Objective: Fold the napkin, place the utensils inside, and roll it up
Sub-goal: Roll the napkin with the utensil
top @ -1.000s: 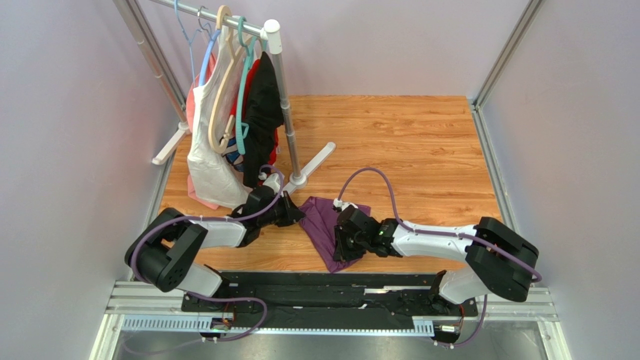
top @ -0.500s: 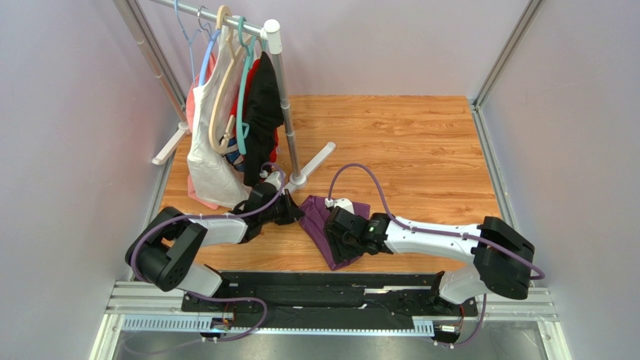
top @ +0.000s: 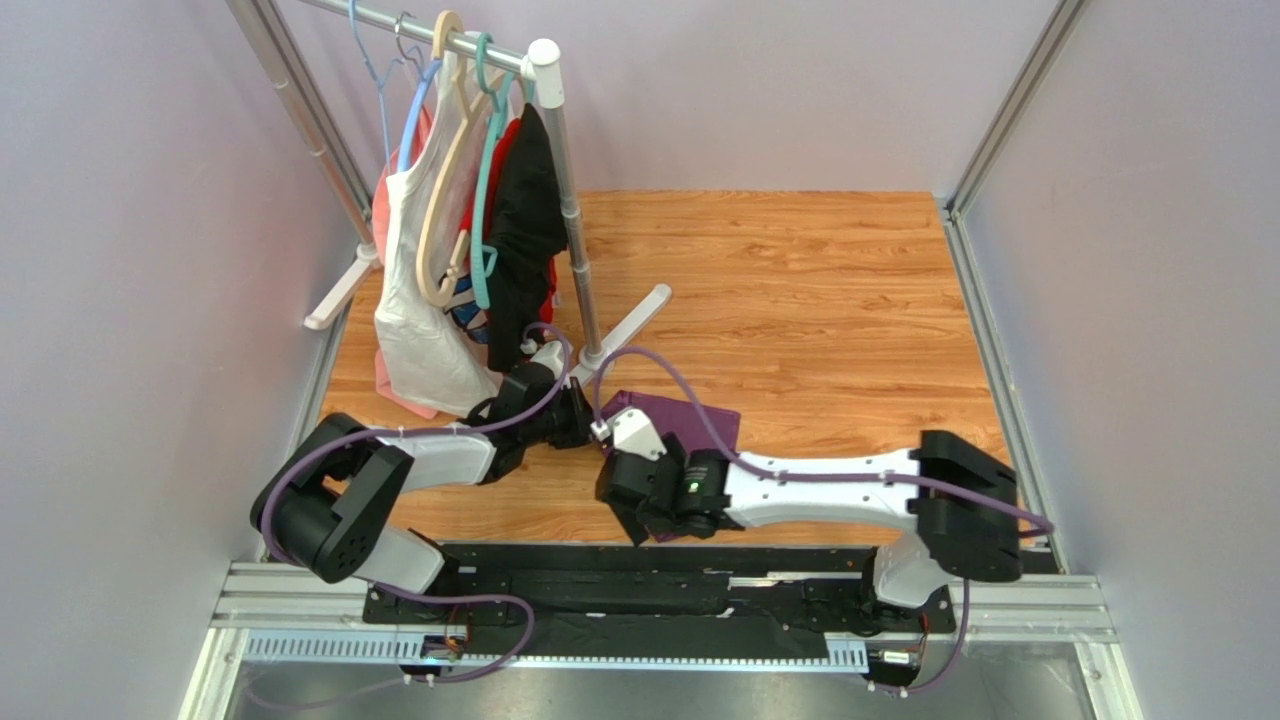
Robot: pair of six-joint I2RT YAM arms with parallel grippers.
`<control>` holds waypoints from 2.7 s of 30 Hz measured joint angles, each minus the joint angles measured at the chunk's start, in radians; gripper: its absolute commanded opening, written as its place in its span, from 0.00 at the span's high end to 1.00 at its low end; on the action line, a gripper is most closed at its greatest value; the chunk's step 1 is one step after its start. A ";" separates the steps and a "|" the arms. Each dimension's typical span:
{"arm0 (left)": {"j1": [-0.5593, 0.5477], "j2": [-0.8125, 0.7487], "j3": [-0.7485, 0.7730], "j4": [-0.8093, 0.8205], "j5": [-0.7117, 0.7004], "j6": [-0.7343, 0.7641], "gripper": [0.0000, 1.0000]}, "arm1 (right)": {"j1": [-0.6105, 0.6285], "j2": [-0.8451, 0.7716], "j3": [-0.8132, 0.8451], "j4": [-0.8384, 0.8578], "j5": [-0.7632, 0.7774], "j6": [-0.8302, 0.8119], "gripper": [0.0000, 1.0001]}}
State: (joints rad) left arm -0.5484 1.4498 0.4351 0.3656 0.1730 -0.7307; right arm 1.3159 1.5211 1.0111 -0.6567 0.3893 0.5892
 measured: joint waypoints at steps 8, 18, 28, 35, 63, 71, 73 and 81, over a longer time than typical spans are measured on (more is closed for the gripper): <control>0.000 0.000 0.000 -0.003 0.000 0.001 1.00 | 0.085 0.227 0.095 -0.021 0.126 -0.010 0.25; 0.000 -0.004 0.006 -0.015 0.000 0.002 1.00 | 0.088 0.278 0.101 -0.023 0.160 -0.001 0.54; 0.001 -0.117 -0.007 -0.084 -0.003 0.006 0.39 | 0.043 0.193 -0.040 0.145 0.101 0.019 0.93; 0.001 -0.288 -0.029 -0.159 -0.008 0.018 0.17 | -0.036 0.086 -0.179 0.366 -0.068 -0.007 1.00; 0.001 -0.507 -0.130 -0.209 -0.047 0.179 0.15 | -0.405 0.062 -0.360 0.673 -0.850 -0.067 1.00; 0.001 -0.497 -0.130 -0.227 -0.116 0.181 0.24 | -0.472 0.079 -0.384 0.698 -0.970 -0.072 1.00; 0.001 -0.474 -0.130 -0.218 -0.123 0.185 0.27 | -0.483 0.084 -0.384 0.700 -0.987 -0.075 1.00; 0.001 -0.322 -0.120 -0.172 -0.104 0.208 0.46 | -0.521 0.108 -0.387 0.708 -1.058 -0.083 1.00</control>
State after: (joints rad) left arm -0.5476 1.1275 0.3153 0.1940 0.0689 -0.5224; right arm 0.7952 1.6291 0.6239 0.0513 -0.6689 0.5064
